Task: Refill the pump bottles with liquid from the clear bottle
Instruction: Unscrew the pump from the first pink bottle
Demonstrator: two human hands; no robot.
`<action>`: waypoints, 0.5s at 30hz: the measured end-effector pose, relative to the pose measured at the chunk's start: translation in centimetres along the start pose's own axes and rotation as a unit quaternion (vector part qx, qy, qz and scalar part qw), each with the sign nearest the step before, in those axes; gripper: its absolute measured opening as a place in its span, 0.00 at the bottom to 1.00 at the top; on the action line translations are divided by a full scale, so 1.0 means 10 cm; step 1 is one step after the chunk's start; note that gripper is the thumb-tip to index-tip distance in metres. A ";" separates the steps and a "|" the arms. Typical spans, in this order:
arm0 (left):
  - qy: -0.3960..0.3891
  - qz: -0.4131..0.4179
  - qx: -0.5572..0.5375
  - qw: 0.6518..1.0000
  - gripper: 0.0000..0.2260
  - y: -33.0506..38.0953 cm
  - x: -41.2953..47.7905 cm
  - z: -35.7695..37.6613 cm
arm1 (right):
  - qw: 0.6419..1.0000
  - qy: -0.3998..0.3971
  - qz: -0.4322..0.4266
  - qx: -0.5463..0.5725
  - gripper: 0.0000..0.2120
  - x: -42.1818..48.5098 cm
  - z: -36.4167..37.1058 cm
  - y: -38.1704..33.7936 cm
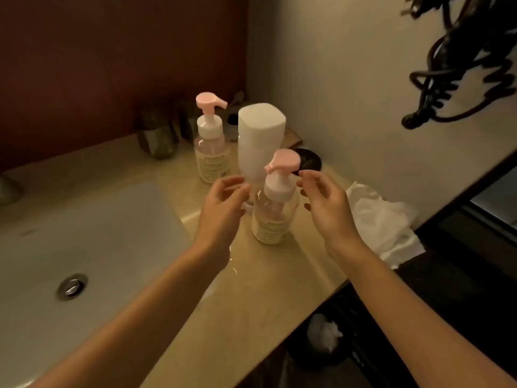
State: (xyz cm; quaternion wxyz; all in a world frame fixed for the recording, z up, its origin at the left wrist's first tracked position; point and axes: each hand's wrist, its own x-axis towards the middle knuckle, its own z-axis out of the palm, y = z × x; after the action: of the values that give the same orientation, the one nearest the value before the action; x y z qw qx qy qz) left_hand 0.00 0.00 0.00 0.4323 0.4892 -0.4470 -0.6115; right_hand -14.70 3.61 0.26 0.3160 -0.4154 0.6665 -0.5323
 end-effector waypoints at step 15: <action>-0.082 0.176 0.144 0.970 0.20 -0.52 -0.59 -0.72 | 0.988 -0.036 -0.149 -0.020 0.16 -0.79 0.38 0.25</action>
State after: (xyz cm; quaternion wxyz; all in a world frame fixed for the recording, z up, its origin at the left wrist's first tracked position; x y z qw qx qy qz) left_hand 7.47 5.99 -4.67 0.4200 0.4079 -0.6431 -0.4936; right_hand -8.35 9.11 -3.19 0.2487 -0.5356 0.5957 -0.5445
